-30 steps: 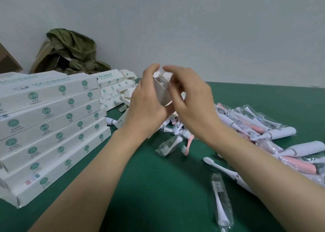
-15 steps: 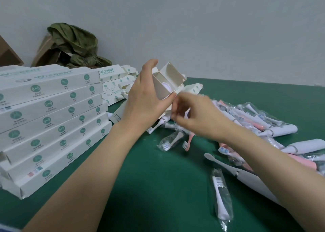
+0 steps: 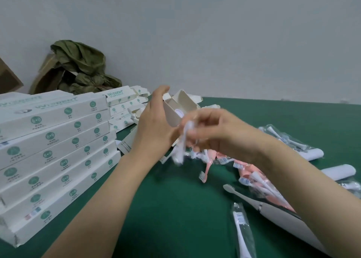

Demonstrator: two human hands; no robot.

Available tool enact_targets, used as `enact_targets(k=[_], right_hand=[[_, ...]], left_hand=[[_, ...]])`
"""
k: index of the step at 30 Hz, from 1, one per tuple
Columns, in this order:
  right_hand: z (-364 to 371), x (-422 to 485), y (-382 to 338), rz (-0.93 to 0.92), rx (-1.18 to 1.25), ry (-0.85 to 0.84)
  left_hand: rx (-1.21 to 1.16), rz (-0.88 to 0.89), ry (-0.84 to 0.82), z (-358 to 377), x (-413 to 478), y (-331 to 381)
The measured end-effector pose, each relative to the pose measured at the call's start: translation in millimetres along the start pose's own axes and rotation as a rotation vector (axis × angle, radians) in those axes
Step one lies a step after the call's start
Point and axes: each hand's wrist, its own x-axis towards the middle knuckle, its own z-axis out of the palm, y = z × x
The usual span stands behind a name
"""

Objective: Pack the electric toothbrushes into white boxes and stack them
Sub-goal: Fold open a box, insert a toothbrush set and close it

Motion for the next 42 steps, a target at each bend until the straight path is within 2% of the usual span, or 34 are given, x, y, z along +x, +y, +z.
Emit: enact_targets(k=[2, 5, 7, 9, 12, 14, 17, 18, 20, 22, 23, 28, 31, 34, 36, 39, 40, 42], right_hand=[[-1, 6, -4, -0.122, 0.342, 0.246], [-2, 19, -3, -0.262, 0.432, 0.604], [1, 25, 0, -0.288, 0.373, 0.721], [6, 27, 3, -0.32, 0.257, 0.75], [14, 29, 1, -0.388, -0.21, 0.812], [16, 30, -2, -0.387, -0.349, 0.798], [19, 31, -8, -0.324, -0.07, 0.7], [20, 32, -8, -0.316, -0.056, 0.708], [20, 32, -5, -0.328, -0.338, 0.758], [24, 32, 0, -0.379, -0.667, 0.728], [25, 32, 1, -0.399, -0.744, 0.714], [23, 32, 2, -0.454, -0.584, 0.804], [26, 33, 7, -0.52, -0.84, 0.72], [22, 35, 11, -0.419, -1.129, 0.571], [18, 33, 7, -0.424, -1.092, 0.594], [12, 27, 5, -0.48, -0.888, 0.82], [9, 26, 4, -0.409, -0.79, 0.811], [7, 29, 1, -0.242, -0.559, 0.656]], left_hand=[[0.006, 0.034, -0.016, 2, -1, 1], [0.035, 0.026, -0.003, 5, -1, -1], [0.044, 0.032, -0.007, 6, -2, -3], [0.042, 0.051, -0.022, 7, -3, -3], [0.032, 0.055, -0.051, 9, -4, -3], [0.031, 0.029, -0.069, 10, -5, -2], [0.009, 0.018, 0.022, 8, -3, -1], [0.002, 0.02, 0.059, 7, -3, -1], [-0.012, 0.015, 0.068, 7, -3, 0], [-0.044, 0.003, 0.041, 7, -4, 0], [-0.059, -0.009, 0.04, 7, -4, 0], [-0.075, -0.019, 0.066, 7, -1, -2], [-0.098, -0.021, 0.077, 6, -2, 0], [-0.086, -0.017, 0.043, 7, -4, 3], [-0.101, -0.015, 0.061, 7, -5, 4], [-0.163, 0.032, 0.138, 6, -4, 5], [-0.195, 0.045, 0.152, 5, -4, 5], [-0.261, 0.037, 0.139, 4, -5, 6]])
